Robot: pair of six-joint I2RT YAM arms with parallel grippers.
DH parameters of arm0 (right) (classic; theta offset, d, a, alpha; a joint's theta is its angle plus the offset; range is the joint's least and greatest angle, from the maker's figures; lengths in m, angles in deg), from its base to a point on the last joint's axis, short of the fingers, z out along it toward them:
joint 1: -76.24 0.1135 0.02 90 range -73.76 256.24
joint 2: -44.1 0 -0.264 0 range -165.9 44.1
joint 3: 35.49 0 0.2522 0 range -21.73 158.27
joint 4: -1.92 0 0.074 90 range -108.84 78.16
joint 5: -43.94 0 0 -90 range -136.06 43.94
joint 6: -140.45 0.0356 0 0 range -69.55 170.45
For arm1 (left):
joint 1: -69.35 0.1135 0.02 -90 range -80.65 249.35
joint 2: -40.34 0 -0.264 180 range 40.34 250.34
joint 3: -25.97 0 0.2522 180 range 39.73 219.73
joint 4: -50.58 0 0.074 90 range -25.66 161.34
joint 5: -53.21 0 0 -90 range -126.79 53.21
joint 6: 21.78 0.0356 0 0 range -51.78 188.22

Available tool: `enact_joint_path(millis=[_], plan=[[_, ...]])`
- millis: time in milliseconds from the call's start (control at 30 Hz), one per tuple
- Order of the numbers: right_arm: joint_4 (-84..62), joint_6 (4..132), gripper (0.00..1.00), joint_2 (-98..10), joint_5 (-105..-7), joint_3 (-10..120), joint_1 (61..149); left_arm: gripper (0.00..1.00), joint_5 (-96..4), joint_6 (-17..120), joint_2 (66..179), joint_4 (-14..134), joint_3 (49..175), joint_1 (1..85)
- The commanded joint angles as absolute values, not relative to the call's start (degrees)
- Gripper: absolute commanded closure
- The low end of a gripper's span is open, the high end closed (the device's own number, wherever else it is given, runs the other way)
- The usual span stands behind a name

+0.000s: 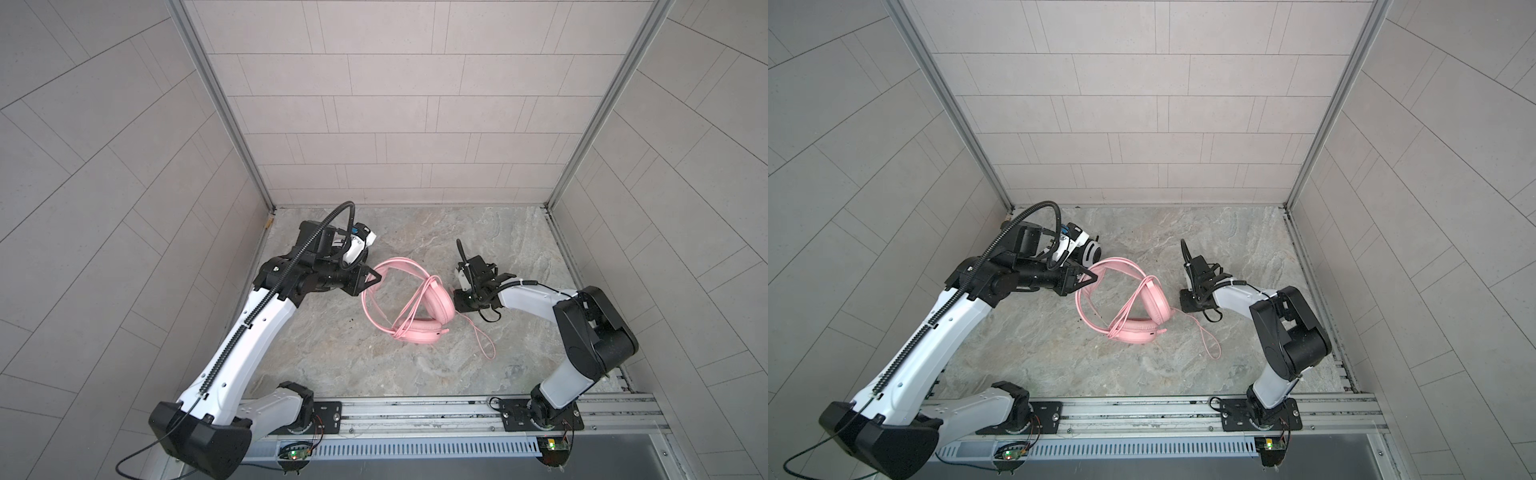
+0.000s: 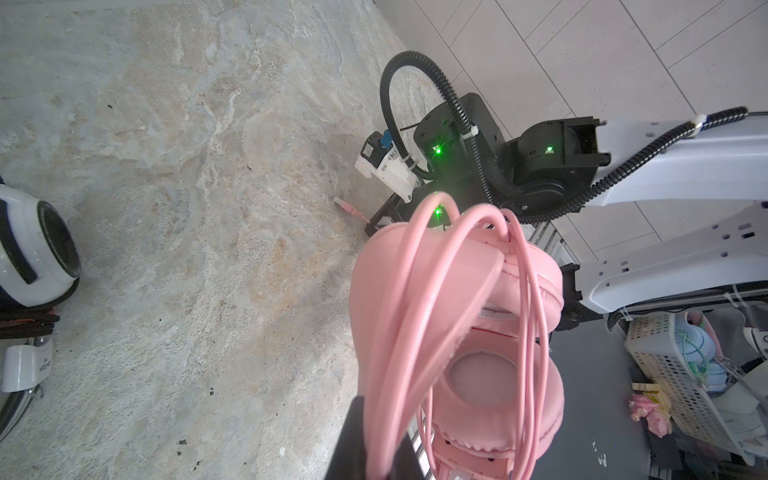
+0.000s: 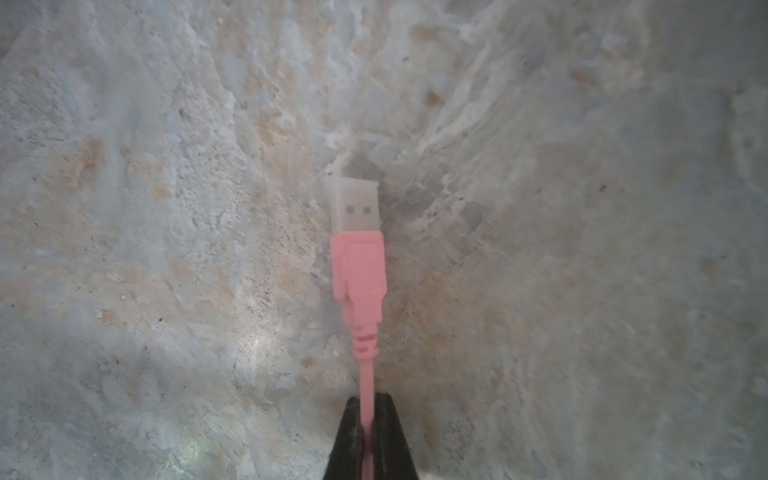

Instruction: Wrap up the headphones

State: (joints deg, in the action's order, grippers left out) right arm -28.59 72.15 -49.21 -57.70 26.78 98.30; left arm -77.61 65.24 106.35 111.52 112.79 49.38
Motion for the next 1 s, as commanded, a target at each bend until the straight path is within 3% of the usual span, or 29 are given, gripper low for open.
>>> enact_joint_path(millis=[0,167,300,733,967], plan=[[-30.78,72.35,0.99,-45.69,-57.47,25.12,95.74,1.00,-81.92,59.75,104.46,104.70,115.62,50.02],[-30.91,71.49,0.99,-41.46,-62.02,23.61,90.07,1.00,-88.08,47.63,104.49,93.07,114.77,53.35],[-31.35,70.78,0.99,-39.02,-62.60,22.53,87.33,1.00,-93.16,30.68,104.47,73.45,111.05,58.53],[-30.56,71.02,1.00,-36.61,-66.18,21.10,82.99,1.00,-95.60,-4.87,109.50,35.27,109.67,72.12],[-33.94,71.37,1.00,-29.29,-65.55,26.62,81.27,1.00,-96.38,1.69,108.05,44.73,109.58,73.79]])
